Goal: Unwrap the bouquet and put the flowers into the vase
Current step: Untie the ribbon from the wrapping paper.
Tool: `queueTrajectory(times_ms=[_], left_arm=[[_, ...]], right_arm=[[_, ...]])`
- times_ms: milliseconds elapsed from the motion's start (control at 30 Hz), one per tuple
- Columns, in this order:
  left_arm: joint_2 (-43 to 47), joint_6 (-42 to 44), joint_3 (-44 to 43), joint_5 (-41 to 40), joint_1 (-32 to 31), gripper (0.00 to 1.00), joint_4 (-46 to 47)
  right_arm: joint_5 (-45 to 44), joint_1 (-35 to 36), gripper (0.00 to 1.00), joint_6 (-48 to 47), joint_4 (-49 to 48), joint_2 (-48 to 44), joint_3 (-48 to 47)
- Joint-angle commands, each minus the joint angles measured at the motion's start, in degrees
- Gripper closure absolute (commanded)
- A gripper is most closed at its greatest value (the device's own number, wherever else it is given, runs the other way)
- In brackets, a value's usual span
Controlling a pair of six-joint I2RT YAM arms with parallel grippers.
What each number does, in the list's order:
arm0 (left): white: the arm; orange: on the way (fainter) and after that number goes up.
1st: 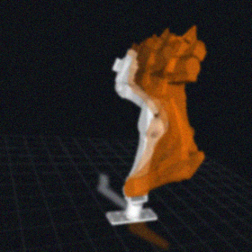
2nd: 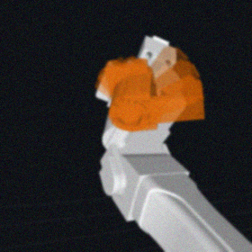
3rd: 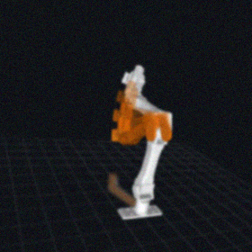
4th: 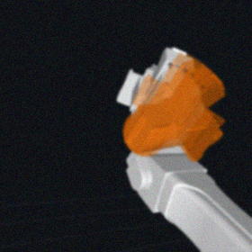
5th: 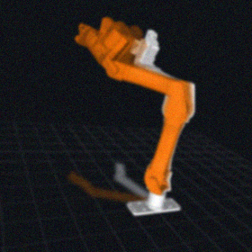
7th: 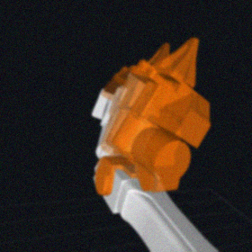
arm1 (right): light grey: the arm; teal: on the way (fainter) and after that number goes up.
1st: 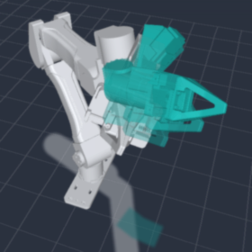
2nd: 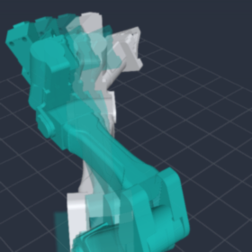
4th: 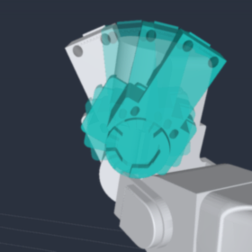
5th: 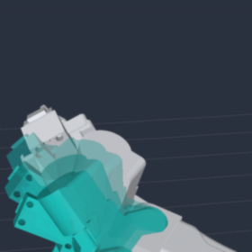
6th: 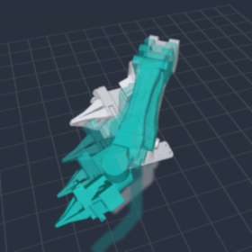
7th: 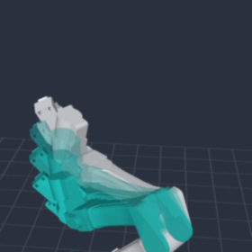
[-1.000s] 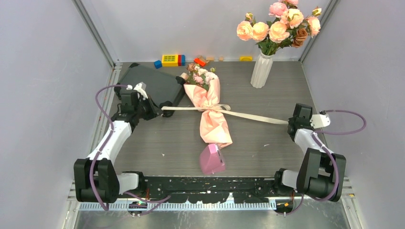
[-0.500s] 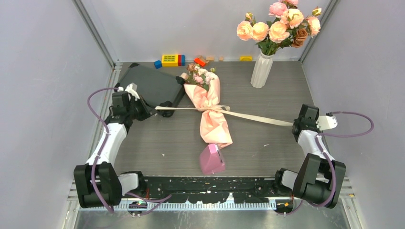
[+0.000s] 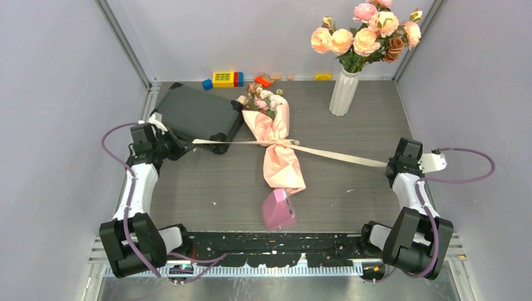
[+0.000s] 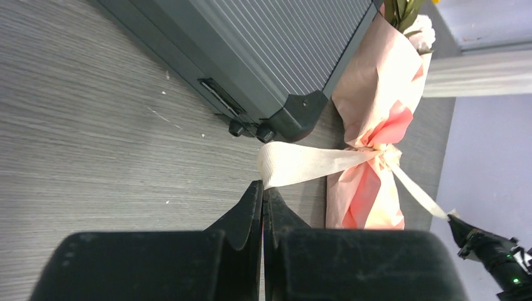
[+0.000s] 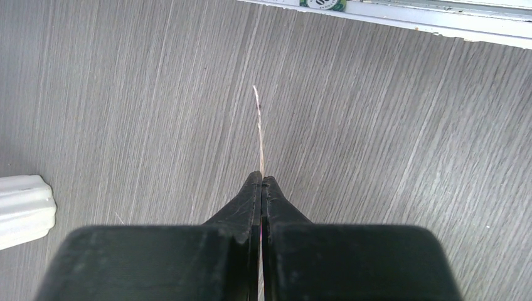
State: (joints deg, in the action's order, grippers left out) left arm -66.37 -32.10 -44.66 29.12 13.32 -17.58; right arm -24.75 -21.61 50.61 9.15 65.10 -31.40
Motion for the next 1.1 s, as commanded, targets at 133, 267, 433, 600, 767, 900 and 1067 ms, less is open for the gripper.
queueTrajectory(times_ms=[133, 267, 433, 600, 767, 900, 1067], left_arm=[[1.64, -1.21, -0.73, 6.05, 7.11, 1.00, -1.51], [1.61, 0.42, -1.69, 6.91, 9.94, 1.00, -3.16], [1.42, 2.15, -3.31, 6.47, 12.50, 1.00, -5.48], [1.19, 1.64, -3.84, 5.77, 14.46, 1.00, -5.34], [1.87, 0.76, -3.20, 4.67, 17.56, 1.00, -4.41], [2.52, 0.35, -3.02, 3.26, 19.32, 1.00, -4.56], [3.25, -0.87, -3.55, 1.40, 20.84, 1.00, -3.62]], right_arm=[[-2.17, -1.03, 1.00, -1.32, -0.19, -1.51, -2.11], [-2.28, -1.53, 1.00, -1.94, 0.05, -1.20, -2.80], [-2.21, -2.25, 1.00, -2.49, 0.36, -1.08, -3.30], [-2.51, -2.62, 1.00, -2.73, 0.56, -0.75, -3.90], [-3.02, -2.80, 1.00, -3.02, 1.00, 0.60, -6.44], [-3.97, -3.18, 1.00, -2.94, 2.02, 1.21, -8.53], [-3.91, -4.02, 1.00, -2.44, 2.65, 1.63, -10.37]])
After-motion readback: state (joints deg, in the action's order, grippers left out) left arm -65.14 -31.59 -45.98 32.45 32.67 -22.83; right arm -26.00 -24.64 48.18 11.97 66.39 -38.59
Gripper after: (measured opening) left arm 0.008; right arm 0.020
